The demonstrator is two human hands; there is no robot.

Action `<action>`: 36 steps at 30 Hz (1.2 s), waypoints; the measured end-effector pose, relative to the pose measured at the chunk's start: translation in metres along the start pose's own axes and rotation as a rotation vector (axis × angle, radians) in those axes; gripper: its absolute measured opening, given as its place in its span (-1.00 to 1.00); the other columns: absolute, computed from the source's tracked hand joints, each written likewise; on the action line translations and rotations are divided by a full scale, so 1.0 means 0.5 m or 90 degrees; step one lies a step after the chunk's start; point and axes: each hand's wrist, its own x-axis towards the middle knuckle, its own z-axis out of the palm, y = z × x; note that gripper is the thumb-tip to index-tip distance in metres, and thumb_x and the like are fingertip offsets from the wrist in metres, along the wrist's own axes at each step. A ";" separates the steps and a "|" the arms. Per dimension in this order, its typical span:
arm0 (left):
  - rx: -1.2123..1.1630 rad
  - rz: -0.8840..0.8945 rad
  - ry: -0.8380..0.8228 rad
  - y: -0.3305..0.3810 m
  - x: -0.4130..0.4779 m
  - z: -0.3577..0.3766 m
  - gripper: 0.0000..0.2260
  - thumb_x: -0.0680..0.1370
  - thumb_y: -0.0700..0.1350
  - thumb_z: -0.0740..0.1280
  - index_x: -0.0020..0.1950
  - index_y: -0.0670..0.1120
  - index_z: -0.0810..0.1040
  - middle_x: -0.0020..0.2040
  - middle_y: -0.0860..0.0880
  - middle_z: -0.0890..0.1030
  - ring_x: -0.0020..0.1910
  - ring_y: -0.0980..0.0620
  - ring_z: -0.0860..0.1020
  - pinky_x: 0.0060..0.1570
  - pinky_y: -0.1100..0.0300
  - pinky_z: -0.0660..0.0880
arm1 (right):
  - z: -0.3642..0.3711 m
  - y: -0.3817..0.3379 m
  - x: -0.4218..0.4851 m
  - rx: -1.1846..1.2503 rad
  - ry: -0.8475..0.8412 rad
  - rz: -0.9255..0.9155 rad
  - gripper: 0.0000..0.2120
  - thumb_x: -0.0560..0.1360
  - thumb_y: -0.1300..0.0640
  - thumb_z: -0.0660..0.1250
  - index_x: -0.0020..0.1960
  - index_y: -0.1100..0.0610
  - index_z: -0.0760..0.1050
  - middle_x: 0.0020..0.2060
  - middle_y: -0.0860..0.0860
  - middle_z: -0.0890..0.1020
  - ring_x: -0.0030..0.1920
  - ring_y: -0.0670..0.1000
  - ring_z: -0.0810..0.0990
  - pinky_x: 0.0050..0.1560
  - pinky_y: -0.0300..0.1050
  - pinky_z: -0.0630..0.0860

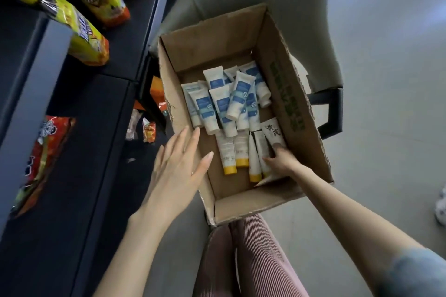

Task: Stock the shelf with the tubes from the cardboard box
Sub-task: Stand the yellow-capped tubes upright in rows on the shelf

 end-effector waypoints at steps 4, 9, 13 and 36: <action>-0.013 0.006 0.005 -0.008 0.007 0.019 -0.44 0.58 0.22 -0.06 0.54 0.10 -0.11 0.56 0.10 -0.06 0.51 0.16 -0.13 0.48 0.09 -0.14 | 0.023 -0.015 0.041 0.050 -0.028 0.037 -0.44 0.55 0.09 0.30 0.44 0.25 0.16 0.36 0.19 0.39 0.35 0.18 0.39 0.26 -0.05 0.36; -0.024 0.013 0.016 -0.008 0.012 0.036 -0.32 0.47 0.33 -0.17 0.54 0.07 -0.03 0.55 0.09 0.03 0.50 0.15 -0.05 0.46 0.10 -0.08 | 0.061 -0.004 0.064 0.088 -0.007 0.068 -0.26 0.44 0.09 0.45 0.45 0.25 0.12 0.40 0.18 0.35 0.39 0.16 0.34 0.32 -0.04 0.32; -0.030 0.017 0.016 -0.009 0.013 0.049 -0.28 0.42 0.33 -0.23 0.54 0.08 -0.03 0.55 0.11 0.03 0.48 0.18 -0.04 0.44 0.16 -0.07 | 0.066 0.011 0.072 0.086 -0.035 0.056 -0.33 0.40 0.06 0.48 0.40 0.23 0.28 0.36 0.15 0.42 0.36 0.13 0.40 0.29 -0.08 0.35; -0.305 0.000 0.092 0.016 0.018 0.027 -0.58 0.61 0.03 0.16 0.46 0.03 0.26 0.43 0.16 0.29 0.28 0.41 0.17 0.18 0.66 0.06 | -0.031 -0.107 -0.108 0.790 -0.346 -0.247 -0.67 0.53 0.04 0.20 0.26 0.06 0.49 0.07 0.08 0.60 0.01 0.02 0.59 0.04 0.07 0.59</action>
